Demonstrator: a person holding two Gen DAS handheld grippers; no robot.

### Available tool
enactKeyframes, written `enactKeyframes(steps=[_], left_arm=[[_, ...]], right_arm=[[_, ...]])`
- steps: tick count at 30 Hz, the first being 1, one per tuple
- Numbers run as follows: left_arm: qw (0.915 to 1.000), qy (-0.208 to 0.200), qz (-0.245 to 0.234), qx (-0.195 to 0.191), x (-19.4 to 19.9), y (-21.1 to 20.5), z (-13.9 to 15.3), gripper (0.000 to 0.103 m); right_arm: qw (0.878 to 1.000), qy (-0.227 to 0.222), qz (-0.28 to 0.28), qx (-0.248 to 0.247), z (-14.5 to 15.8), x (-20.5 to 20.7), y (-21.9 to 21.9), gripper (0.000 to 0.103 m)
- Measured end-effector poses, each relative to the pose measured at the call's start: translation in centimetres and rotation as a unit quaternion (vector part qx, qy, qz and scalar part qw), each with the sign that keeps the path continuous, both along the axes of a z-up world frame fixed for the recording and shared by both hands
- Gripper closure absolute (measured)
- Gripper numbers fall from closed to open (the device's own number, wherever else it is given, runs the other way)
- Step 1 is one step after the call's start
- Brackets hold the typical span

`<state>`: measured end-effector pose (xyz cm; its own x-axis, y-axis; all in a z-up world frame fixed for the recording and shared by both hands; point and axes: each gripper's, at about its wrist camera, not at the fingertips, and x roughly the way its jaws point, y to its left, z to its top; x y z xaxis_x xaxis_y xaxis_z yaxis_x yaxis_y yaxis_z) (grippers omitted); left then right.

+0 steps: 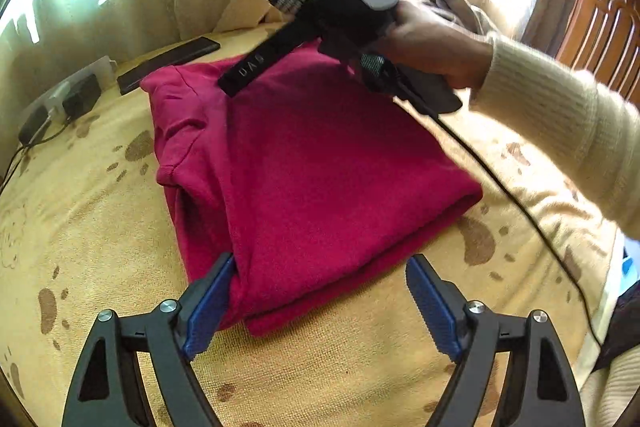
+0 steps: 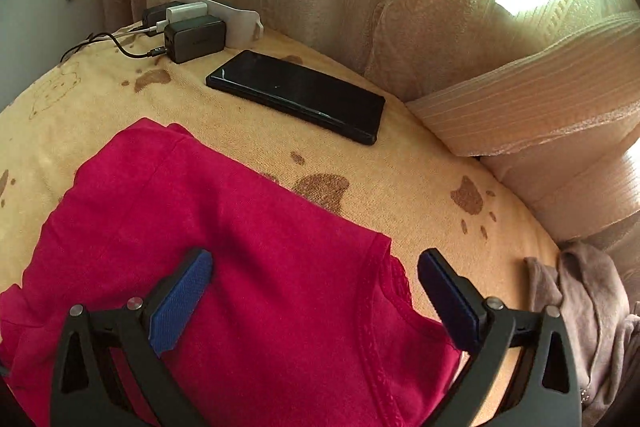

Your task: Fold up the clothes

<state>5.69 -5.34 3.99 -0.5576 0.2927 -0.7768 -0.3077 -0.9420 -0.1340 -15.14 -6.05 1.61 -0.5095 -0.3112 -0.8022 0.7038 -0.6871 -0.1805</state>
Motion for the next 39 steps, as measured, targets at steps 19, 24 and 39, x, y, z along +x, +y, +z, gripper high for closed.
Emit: enactKeyframes(steps=[19,24,39], left_arm=[[0.9854,-0.039,0.004,0.166,-0.9,-0.6,-2.8,0.015],[0.9843,-0.042,0.005,0.171,-0.6,-0.6,-2.7,0.015],[0.9740,-0.069,0.017,0.215,-3.0,-1.6,-1.2,0.015]], right_arm=[[0.997,-0.058,-0.042,-0.002,-0.3,-2.0,-2.7,0.000],[0.994,-0.090,-0.056,-0.026,-1.0,-3.1,-2.2,0.000],[0.957,-0.140,-0.015,-0.252,4.8,4.8,11.1,0.000]])
